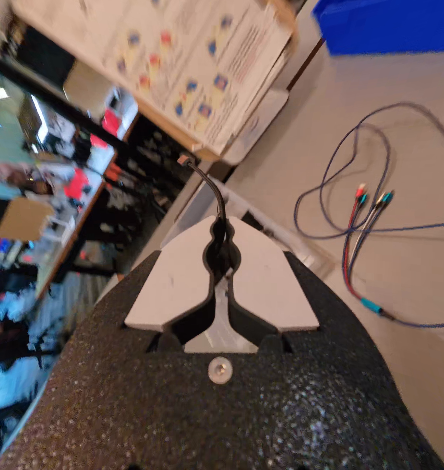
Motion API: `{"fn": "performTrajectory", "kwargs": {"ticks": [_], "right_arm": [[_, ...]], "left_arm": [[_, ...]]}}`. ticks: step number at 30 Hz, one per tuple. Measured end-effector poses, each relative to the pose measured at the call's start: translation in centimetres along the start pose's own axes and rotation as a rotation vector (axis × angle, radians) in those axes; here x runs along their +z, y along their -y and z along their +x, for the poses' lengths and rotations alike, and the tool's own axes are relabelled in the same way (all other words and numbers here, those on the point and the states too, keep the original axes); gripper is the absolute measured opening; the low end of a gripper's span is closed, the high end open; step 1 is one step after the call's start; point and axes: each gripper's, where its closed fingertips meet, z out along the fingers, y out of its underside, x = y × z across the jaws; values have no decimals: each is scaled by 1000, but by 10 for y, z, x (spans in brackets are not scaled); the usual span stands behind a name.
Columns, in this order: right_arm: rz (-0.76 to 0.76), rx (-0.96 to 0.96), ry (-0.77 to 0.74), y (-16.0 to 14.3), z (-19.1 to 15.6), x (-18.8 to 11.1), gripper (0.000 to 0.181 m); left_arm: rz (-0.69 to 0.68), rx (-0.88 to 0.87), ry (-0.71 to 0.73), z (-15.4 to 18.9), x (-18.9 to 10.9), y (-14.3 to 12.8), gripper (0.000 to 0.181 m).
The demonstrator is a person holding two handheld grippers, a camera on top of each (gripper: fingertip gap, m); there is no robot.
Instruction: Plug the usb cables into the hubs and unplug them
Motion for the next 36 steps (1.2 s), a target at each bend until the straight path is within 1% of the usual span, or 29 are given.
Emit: {"fn": "performTrajectory", "kwargs": {"ticks": [1, 2, 4, 6, 8, 9, 10, 11, 14, 16, 19, 20, 23, 25, 28, 30, 32, 34, 35, 36], "right_arm": [[19, 1, -5, 2, 1, -2, 60], [43, 4, -10, 5, 2, -5, 60], [60, 11, -46, 7, 9, -17, 60], [62, 18, -125, 6, 22, -34, 60], [84, 26, -192, 8, 32, -50, 60], [87, 23, -224, 8, 36, -56, 60], [80, 18, -244, 7, 39, -60, 60], [71, 13, -263, 6, 42, -64, 60], [61, 10, -278, 5, 45, -70, 60], [69, 11, -277, 6, 45, -71, 60], [62, -4, -262, 5, 42, -69, 60], [59, -8, -259, 5, 41, -69, 60], [60, -12, -248, 5, 39, -69, 60], [69, -11, -244, 6, 39, -70, 60], [81, -10, -236, 8, 38, -71, 60], [77, -14, -234, 7, 37, -70, 60], [67, -18, -221, 6, 35, -69, 60], [52, -22, -213, 4, 34, -67, 60], [45, -22, -210, 4, 33, -66, 60], [40, -22, -205, 3, 33, -65, 60]], "left_arm": [[62, 42, -2, 12, -5, 22, 3], [126, 87, -16, 29, -8, 41, 3], [197, 168, -62, 72, -6, 65, 3], [252, 248, -115, 121, 1, 73, 3], [336, 285, -178, 170, 5, 76, 3], [395, 332, -231, 195, 5, 75, 2], [438, 364, -248, 214, 7, 72, 2], [443, 378, -265, 228, 10, 65, 2], [452, 424, -386, 267, 17, 37, 3], [390, 405, -515, 286, 24, 9, 3], [273, 386, -656, 299, 30, -29, 3], [230, 365, -681, 299, 32, -38, 3], [157, 296, -738, 296, 33, -54, 3], [137, 246, -753, 291, 32, -55, 5], [75, 151, -786, 281, 28, -55, 19], [54, 85, -833, 276, 21, -50, 28], [33, -58, -770, 260, 28, -37, 28], [-51, -267, -683, 246, 45, -29, 27], [-109, -363, -653, 244, 54, -29, 27], [-169, -434, -656, 245, 62, -32, 27]]}}
